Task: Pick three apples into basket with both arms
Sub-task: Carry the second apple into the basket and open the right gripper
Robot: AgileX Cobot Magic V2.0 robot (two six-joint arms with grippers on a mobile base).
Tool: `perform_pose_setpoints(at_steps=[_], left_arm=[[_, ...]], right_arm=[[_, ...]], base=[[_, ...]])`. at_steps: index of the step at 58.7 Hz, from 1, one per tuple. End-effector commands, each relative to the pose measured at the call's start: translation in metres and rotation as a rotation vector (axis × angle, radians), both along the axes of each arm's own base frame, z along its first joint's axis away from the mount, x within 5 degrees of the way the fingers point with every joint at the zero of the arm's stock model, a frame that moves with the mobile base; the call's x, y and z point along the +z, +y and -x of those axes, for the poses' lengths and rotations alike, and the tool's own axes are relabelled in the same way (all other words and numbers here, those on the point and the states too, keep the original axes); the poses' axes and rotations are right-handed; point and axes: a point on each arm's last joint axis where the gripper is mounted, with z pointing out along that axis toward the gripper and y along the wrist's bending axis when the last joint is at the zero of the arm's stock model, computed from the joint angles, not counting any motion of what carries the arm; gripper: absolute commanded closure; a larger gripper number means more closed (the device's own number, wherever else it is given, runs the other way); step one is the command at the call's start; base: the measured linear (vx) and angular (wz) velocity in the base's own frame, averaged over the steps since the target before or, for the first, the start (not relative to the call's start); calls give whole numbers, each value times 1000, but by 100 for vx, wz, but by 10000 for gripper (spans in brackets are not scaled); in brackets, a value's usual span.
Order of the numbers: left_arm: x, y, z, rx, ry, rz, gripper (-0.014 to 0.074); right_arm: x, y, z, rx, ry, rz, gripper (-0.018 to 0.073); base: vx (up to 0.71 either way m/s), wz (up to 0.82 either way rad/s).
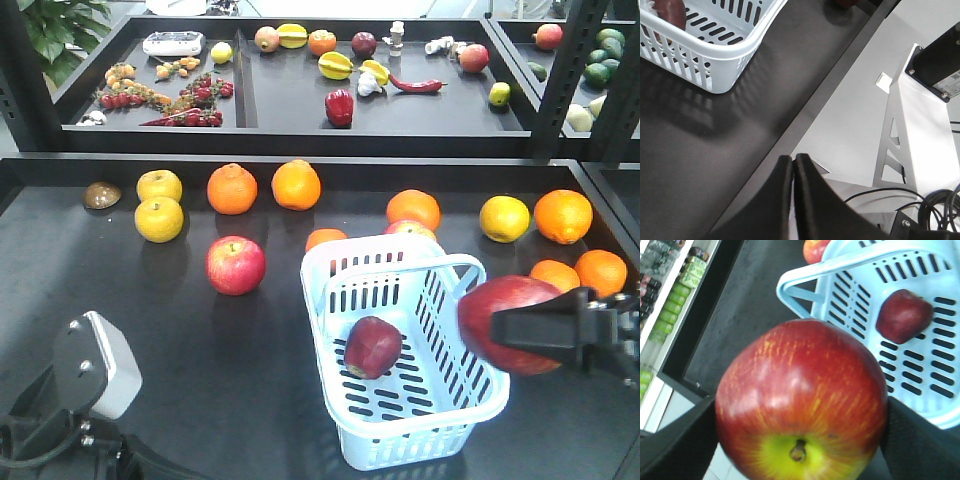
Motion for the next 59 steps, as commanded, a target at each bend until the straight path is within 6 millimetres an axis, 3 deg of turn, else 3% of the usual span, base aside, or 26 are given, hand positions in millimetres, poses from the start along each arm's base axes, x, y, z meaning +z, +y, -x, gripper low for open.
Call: perform_pose_setpoints(at_steps=[1, 19, 27, 37, 45, 49, 59], left_arm=[[12, -3, -1, 28, -19, 63, 603], [12, -3, -1, 28, -19, 63, 603], [12, -3, -1, 28, -19, 63, 603], [12, -3, -1, 28, -19, 63, 603], [12, -3, -1, 28, -19, 63, 603], [12, -3, -1, 28, -19, 63, 603], [12, -3, -1, 28, -19, 63, 603]], right_arm=[[12, 16, -6, 10, -100, -6, 554], [-19, 57, -36, 16, -122, 148, 506], [-41, 61, -52, -1, -35, 164, 372], [-60, 65, -76, -35, 24, 173, 57], [-63, 69, -88, -18, 37, 174, -134], [-63, 69, -89, -5, 28, 179, -170], [-62, 69, -89, 7, 17, 179, -147]], base=[[0, 0], [0, 0], [0, 0], [0, 0], [0, 0], [0, 0], [0, 0]])
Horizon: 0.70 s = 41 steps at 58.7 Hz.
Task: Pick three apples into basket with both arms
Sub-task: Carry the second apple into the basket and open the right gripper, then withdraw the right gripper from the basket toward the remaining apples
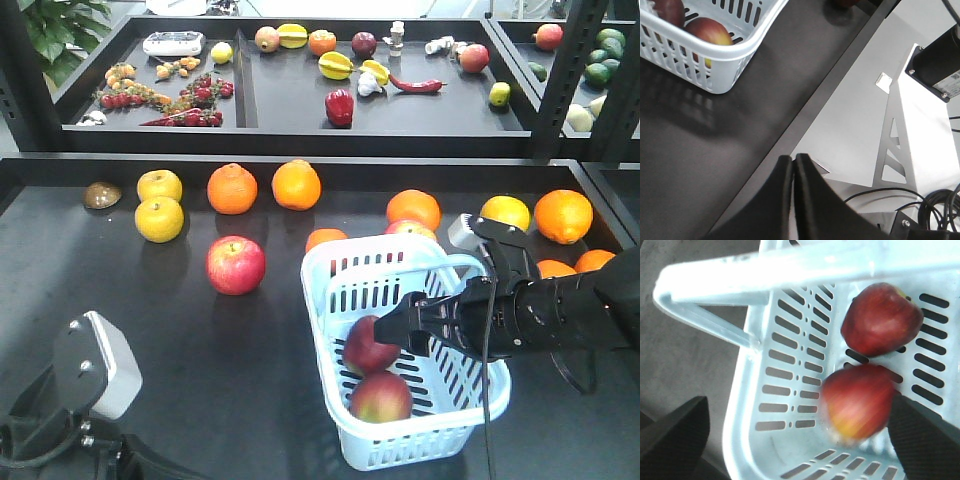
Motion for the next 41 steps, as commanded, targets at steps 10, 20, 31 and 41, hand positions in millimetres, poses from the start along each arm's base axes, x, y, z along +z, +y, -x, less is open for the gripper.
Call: perform_pose_setpoints(at_steps=[10, 20, 31, 41], left_arm=[[12, -3, -1, 28, -19, 63, 603], [12, -3, -1, 28, -19, 63, 603], [12, -3, -1, 28, -19, 63, 603], [12, -3, -1, 28, -19, 63, 603]], right_arm=[[18, 4, 6, 76, -14, -37, -41], [19, 0, 21, 159, 61, 45, 231], [32, -18, 41, 129, 122, 210, 575], [61, -44, 71, 18, 89, 393, 568]], base=[[0, 0], [0, 0], [0, 0], [0, 0]])
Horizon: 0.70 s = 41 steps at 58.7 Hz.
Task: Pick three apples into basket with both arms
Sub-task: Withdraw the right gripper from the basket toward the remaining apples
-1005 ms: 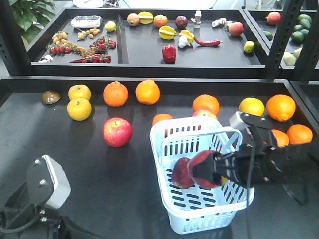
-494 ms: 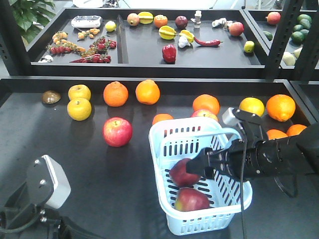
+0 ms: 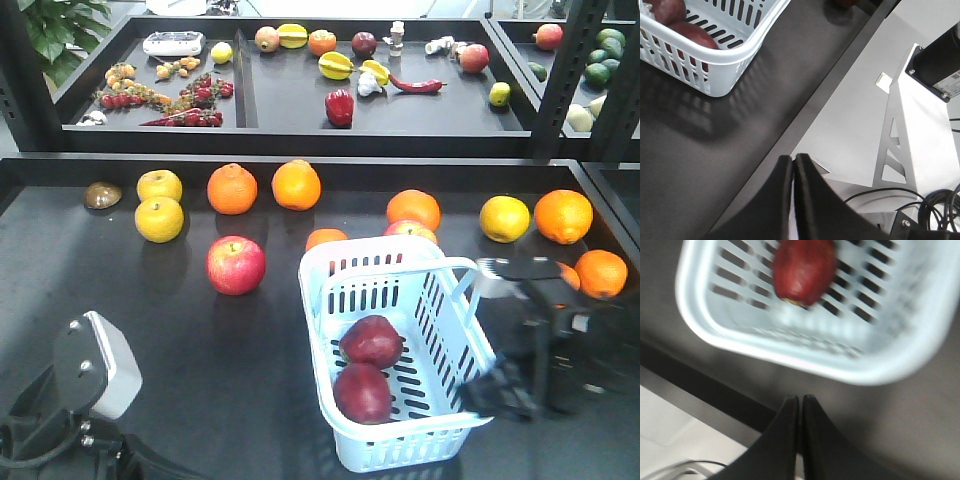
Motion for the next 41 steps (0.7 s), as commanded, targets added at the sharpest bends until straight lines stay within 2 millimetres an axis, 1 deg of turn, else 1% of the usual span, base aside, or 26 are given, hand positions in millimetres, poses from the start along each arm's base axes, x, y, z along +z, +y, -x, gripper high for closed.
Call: perform_pose_setpoints(at_steps=[1, 7, 10, 16, 21, 28, 34, 37, 41], left_arm=[[12, -3, -1, 28, -19, 63, 603], [12, -3, -1, 28, -19, 63, 603], [12, -3, -1, 28, -19, 63, 603], [12, -3, -1, 28, -19, 63, 603], [12, -3, -1, 28, -19, 63, 603], [12, -3, -1, 28, -19, 63, 603], [12, -3, -1, 28, -19, 63, 603], [12, -3, -1, 28, -19, 63, 603], [12, -3, -1, 28, -19, 63, 603]], right_arm=[[31, -17, 16, -90, -99, 106, 568], [49, -41, 35, -223, -181, 265, 564], [55, -50, 43, -274, -197, 330, 552], [60, -62, 56, -349, -182, 414, 496], [60, -64, 60, -363, -160, 428, 403], [59, -66, 58, -415, -156, 434, 234], [58, -71, 52, -481, -157, 494, 72], [56, -74, 48, -496, -156, 536, 11], [52, -76, 42, -501, -140, 580, -49]], base=[[0, 0], [0, 0], [0, 0], [0, 0], [0, 0], [0, 0], [0, 0], [0, 0], [0, 0]])
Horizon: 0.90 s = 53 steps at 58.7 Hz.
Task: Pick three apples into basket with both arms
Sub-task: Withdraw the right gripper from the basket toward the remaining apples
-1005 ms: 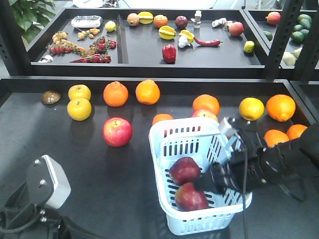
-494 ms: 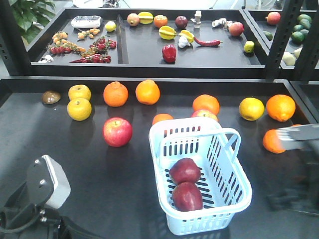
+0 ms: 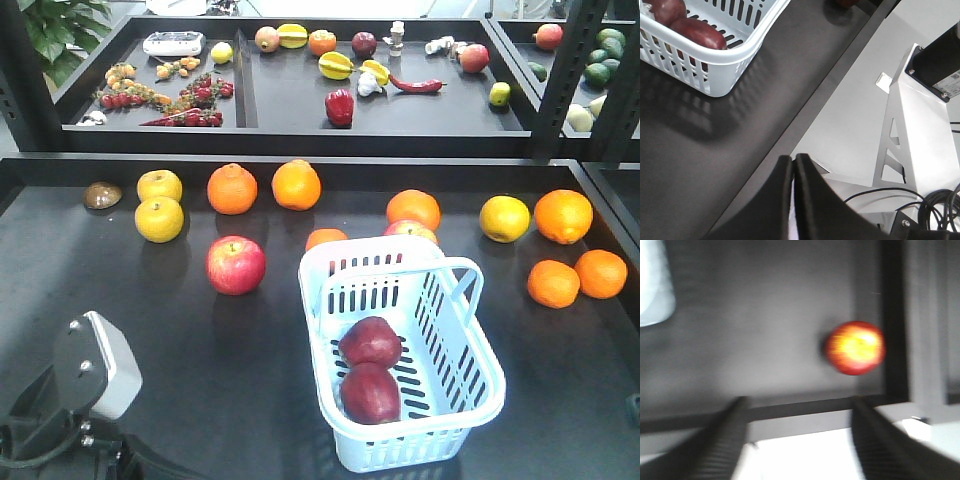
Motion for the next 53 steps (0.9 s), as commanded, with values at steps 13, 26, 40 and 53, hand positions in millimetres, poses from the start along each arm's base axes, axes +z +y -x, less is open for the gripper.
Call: perform_pose_setpoints(at_steps=[13, 26, 40, 53], left_arm=[[12, -3, -1, 28, -19, 63, 603], [12, -3, -1, 28, -19, 64, 603], [12, -3, -1, 28, -19, 64, 603], [12, -3, -1, 28, -19, 64, 603]], right_arm=[[-26, -47, -39, -159, 119, 40, -80], [-73, -97, -57, -291, 193, -219, -46], [-111, -118, -67, -321, 292, -210, -34], [-124, -129, -82, -317, 331, -179, -34]], base=[[0, 0], [0, 0], [0, 0], [0, 0]])
